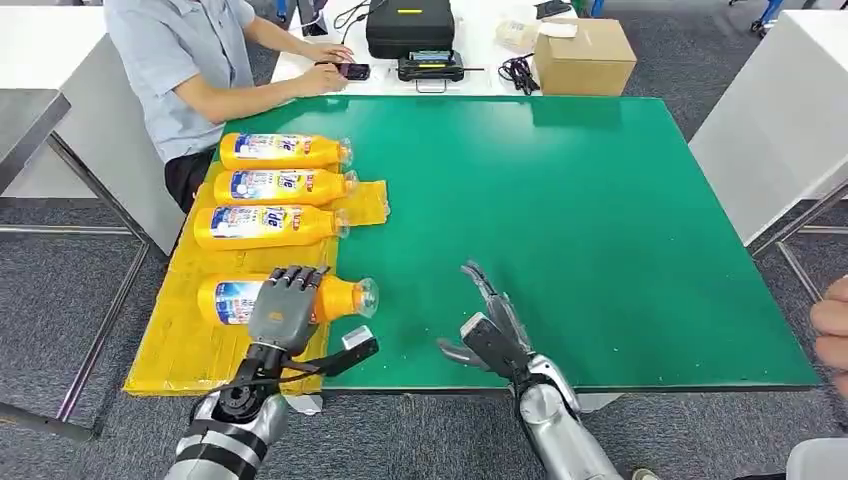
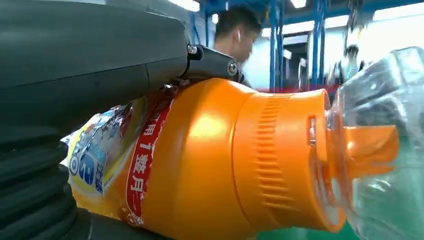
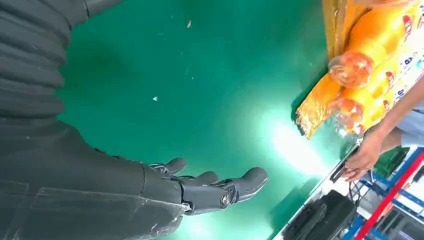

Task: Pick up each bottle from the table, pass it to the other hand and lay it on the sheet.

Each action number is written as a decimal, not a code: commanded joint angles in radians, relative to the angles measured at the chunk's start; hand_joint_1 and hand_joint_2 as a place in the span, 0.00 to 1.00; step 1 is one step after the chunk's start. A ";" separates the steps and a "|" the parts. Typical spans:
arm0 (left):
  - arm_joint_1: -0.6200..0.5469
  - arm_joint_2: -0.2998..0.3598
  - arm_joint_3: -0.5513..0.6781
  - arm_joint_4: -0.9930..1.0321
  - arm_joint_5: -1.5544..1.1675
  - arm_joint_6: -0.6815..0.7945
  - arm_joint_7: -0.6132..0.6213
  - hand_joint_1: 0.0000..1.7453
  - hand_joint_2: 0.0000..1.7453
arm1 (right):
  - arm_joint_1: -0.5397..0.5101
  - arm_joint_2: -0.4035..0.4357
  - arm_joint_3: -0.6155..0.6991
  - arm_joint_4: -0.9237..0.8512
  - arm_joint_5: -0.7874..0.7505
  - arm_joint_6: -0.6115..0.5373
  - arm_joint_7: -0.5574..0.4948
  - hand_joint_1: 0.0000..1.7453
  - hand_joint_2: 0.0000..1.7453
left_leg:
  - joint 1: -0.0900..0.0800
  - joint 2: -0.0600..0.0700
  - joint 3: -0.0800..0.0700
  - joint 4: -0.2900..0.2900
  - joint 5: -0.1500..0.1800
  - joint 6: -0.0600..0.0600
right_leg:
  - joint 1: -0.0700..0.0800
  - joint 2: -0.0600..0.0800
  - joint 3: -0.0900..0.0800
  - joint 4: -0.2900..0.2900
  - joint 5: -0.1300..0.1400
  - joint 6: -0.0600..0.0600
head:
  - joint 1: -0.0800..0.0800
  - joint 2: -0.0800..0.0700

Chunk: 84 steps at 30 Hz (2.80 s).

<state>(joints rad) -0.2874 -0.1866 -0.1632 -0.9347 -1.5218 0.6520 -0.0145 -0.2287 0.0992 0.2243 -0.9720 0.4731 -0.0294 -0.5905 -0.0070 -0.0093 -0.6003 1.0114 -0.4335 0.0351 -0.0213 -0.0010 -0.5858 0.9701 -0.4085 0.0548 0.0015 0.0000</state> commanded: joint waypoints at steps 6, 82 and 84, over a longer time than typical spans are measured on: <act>-0.167 0.017 -0.059 0.328 0.048 -0.079 0.022 0.20 1.00 | -0.048 -0.002 -0.018 0.083 -0.003 0.014 -0.003 0.00 1.00 | 0.005 0.002 0.009 0.002 -0.004 -0.007 | 0.005 0.000 0.009 0.001 -0.003 -0.008 | 0.000 0.000; 0.149 -0.063 -0.308 -0.307 0.503 0.037 -0.313 0.00 1.00 | 0.173 0.066 -0.119 -0.384 -0.155 0.075 0.005 0.00 1.00 | 0.000 0.000 -0.001 0.001 -0.001 -0.001 | 0.000 0.000 -0.001 0.000 0.000 -0.001 | 0.000 0.000; 0.122 -0.067 -0.315 -0.274 0.546 0.042 -0.332 0.00 1.00 | 0.188 0.065 -0.128 -0.412 -0.160 0.073 0.009 0.00 1.00 | 0.000 -0.002 0.000 0.001 0.000 -0.001 | 0.000 -0.002 0.000 0.000 -0.001 -0.001 | 0.000 0.000</act>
<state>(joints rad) -0.1251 -0.2663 -0.3983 -1.1968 -1.1648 0.7027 -0.2797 -0.0799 0.1423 0.1339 -1.2326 0.3418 0.0393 -0.5962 -0.0079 -0.0097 -0.6013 1.0114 -0.4332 0.0360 -0.0224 -0.0012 -0.5871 0.9697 -0.4081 0.0556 0.0011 0.0000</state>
